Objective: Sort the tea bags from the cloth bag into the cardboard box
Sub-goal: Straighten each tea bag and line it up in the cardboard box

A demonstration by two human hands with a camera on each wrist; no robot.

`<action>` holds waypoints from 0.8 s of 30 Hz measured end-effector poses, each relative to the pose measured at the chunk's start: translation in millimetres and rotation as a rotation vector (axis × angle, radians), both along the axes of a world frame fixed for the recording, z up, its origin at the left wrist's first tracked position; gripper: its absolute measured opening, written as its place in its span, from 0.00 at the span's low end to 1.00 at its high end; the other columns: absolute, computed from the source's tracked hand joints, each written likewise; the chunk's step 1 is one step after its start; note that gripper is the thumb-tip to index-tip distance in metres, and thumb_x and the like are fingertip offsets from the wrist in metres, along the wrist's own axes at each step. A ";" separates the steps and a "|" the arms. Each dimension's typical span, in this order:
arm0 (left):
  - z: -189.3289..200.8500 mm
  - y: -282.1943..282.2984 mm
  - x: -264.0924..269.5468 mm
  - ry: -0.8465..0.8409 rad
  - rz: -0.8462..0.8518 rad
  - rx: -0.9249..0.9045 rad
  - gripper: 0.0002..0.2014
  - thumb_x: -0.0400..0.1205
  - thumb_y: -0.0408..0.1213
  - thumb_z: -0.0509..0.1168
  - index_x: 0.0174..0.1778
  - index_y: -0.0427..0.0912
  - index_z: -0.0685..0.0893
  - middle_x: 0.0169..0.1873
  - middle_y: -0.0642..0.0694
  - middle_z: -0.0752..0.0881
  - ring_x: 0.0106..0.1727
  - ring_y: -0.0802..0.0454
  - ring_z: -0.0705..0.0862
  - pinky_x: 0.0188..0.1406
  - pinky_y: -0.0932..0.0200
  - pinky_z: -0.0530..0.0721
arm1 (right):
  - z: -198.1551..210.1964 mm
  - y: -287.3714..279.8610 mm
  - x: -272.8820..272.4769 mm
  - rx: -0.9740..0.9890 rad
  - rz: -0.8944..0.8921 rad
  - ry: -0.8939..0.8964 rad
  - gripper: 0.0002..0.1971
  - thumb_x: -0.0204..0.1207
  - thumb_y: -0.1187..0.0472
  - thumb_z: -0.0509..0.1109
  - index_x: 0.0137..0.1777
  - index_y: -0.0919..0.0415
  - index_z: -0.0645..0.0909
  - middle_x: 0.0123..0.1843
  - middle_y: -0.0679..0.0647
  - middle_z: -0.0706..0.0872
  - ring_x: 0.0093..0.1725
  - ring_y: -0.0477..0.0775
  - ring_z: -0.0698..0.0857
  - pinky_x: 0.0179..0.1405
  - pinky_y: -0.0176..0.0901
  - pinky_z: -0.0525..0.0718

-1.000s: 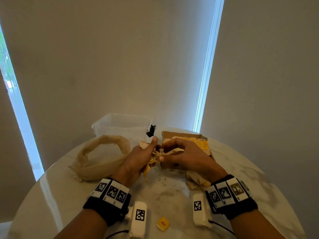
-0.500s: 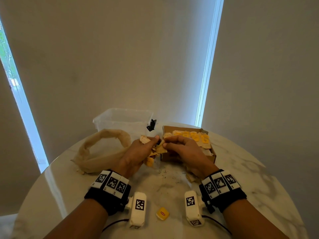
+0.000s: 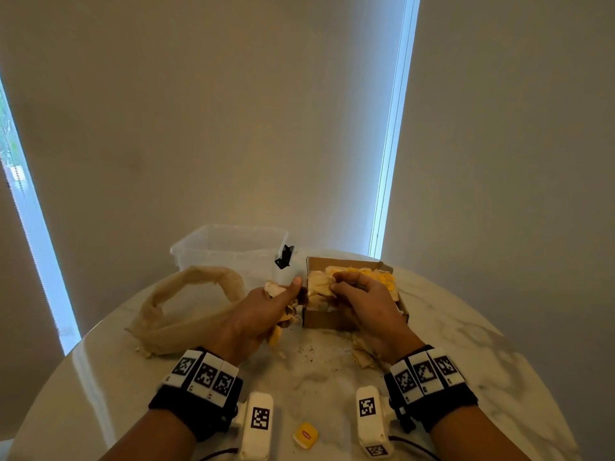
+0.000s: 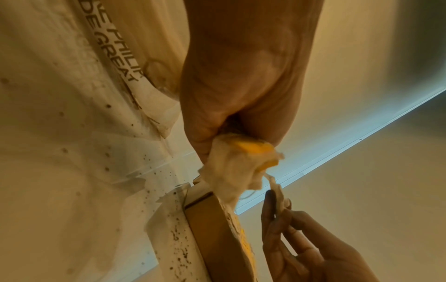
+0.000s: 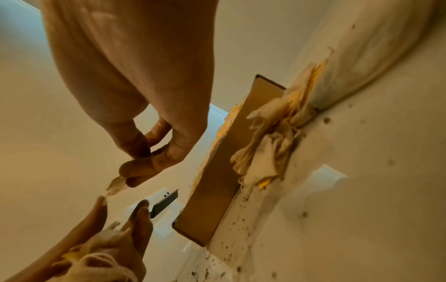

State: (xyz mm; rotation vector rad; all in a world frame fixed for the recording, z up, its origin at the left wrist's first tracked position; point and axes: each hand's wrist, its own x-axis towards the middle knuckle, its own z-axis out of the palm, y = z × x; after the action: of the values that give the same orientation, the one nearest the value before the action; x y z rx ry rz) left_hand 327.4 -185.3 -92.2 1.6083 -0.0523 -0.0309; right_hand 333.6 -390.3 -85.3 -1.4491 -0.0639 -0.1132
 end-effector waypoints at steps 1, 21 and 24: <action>1.3 -1.5 -1.6 0.006 -0.019 0.018 0.23 0.83 0.61 0.71 0.55 0.43 0.93 0.46 0.41 0.94 0.44 0.49 0.89 0.38 0.61 0.90 | -0.3 1.1 -0.1 0.011 0.007 0.000 0.11 0.84 0.67 0.76 0.64 0.59 0.90 0.59 0.58 0.94 0.55 0.55 0.96 0.55 0.46 0.93; 13.0 7.9 -10.6 -0.173 -0.204 0.380 0.10 0.85 0.45 0.76 0.60 0.49 0.94 0.48 0.44 0.95 0.43 0.56 0.90 0.41 0.63 0.89 | 33.1 -16.3 -17.2 -0.886 0.323 -0.160 0.11 0.79 0.60 0.83 0.58 0.46 0.89 0.57 0.41 0.91 0.58 0.41 0.89 0.51 0.33 0.86; 12.0 7.7 -9.9 -0.182 -0.178 0.389 0.12 0.85 0.51 0.75 0.61 0.53 0.94 0.45 0.46 0.95 0.41 0.57 0.90 0.41 0.62 0.89 | 27.1 -17.2 -13.4 -0.804 0.290 -0.146 0.08 0.77 0.63 0.84 0.49 0.48 0.92 0.52 0.44 0.93 0.52 0.46 0.92 0.46 0.36 0.91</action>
State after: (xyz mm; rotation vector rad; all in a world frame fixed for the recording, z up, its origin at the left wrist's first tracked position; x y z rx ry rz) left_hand 317.5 -177.5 -80.2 1.9878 -0.3481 -0.0341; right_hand 320.2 -407.5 -58.2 -2.2110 -0.4816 0.0558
